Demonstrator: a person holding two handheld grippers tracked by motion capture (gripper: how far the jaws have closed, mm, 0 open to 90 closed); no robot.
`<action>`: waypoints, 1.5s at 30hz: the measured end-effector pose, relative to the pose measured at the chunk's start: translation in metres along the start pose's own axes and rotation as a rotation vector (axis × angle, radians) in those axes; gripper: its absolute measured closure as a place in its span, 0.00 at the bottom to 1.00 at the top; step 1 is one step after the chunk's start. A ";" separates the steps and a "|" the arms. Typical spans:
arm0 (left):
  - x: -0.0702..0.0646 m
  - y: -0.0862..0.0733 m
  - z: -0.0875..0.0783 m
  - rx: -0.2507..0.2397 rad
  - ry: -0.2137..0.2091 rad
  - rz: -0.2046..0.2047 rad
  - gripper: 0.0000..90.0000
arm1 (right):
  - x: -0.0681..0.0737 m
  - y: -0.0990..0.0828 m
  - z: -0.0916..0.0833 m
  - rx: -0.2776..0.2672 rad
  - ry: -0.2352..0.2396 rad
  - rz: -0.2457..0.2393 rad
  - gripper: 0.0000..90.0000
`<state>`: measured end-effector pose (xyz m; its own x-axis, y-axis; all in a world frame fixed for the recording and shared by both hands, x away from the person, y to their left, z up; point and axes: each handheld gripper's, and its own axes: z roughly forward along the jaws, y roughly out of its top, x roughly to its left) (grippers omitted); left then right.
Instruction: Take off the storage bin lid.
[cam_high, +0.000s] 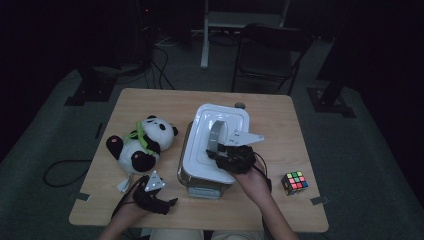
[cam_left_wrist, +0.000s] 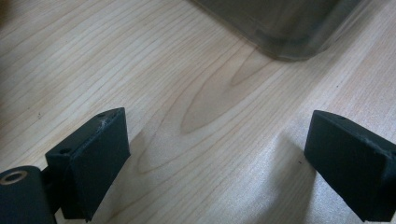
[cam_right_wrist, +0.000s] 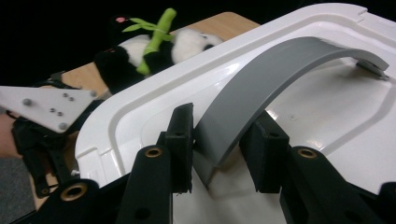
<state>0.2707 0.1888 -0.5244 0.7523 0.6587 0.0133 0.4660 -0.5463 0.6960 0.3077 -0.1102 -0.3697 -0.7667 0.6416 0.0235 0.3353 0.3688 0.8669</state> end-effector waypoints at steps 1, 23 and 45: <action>0.000 0.000 0.000 0.000 0.000 0.000 0.08 | -0.003 -0.001 -0.001 -0.002 -0.009 0.003 0.72; 0.000 0.000 0.000 -0.002 0.000 -0.002 0.08 | -0.075 -0.026 -0.045 -0.026 -0.222 0.126 0.76; 0.000 0.000 0.000 -0.002 0.000 -0.003 0.08 | -0.137 -0.071 -0.038 0.013 -0.373 0.292 0.76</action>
<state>0.2705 0.1886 -0.5246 0.7509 0.6604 0.0106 0.4678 -0.5431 0.6973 0.3679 -0.2500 -0.4152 -0.3907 0.9167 0.0831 0.5163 0.1435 0.8443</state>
